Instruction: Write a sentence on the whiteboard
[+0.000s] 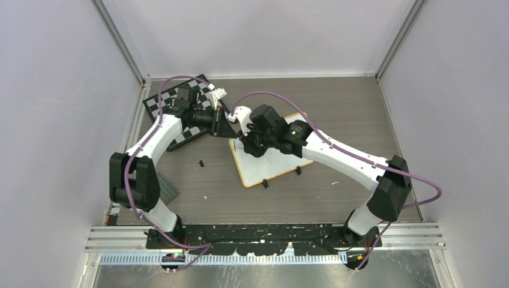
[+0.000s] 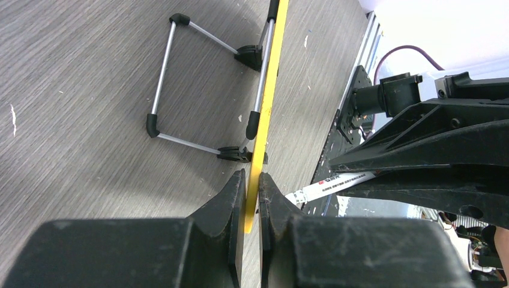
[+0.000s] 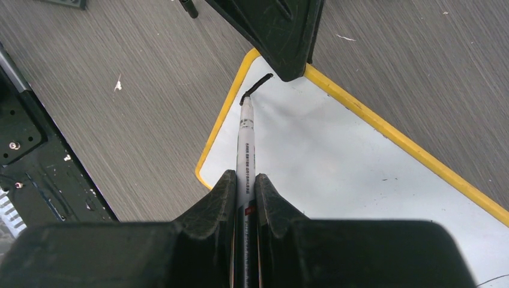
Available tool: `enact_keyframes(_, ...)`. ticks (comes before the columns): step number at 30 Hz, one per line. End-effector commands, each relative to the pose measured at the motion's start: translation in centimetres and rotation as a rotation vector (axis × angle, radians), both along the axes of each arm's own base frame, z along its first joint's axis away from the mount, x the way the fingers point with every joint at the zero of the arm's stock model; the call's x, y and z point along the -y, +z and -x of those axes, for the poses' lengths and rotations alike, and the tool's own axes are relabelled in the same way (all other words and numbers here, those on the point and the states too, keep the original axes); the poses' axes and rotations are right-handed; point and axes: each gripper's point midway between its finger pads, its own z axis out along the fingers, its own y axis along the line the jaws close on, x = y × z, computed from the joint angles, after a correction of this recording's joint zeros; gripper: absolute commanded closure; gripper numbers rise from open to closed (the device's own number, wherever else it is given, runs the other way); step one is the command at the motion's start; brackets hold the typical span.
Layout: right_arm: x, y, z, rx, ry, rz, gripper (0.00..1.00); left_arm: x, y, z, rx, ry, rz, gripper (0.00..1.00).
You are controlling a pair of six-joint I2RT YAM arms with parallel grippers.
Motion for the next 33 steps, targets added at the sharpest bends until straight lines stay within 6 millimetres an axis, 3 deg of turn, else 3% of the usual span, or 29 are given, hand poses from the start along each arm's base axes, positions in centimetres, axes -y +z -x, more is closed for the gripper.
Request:
enact_keyframes(1, -0.6, 3.0, -0.3, 0.051, 0.000, -0.066, 1.00, 0.0, 0.0, 0.2, -0.011, -0.005, -0.007, 1.00)
enact_keyframes(15, 1.5, 1.9, -1.4, 0.091, -0.045, -0.009, 1.00, 0.0, -0.1, 0.1, 0.009, -0.013, -0.015, 1.00)
enact_keyframes(28, 2.0, 3.1, -2.1, 0.115, -0.086, -0.018, 1.00, 0.0, 0.0, 0.0, 0.010, -0.011, -0.016, 1.00)
enact_keyframes(33, 1.3, 3.5, -0.8, 0.079, -0.023, -0.049, 1.00, 0.0, -0.1, 0.0, 0.010, -0.015, -0.015, 1.00)
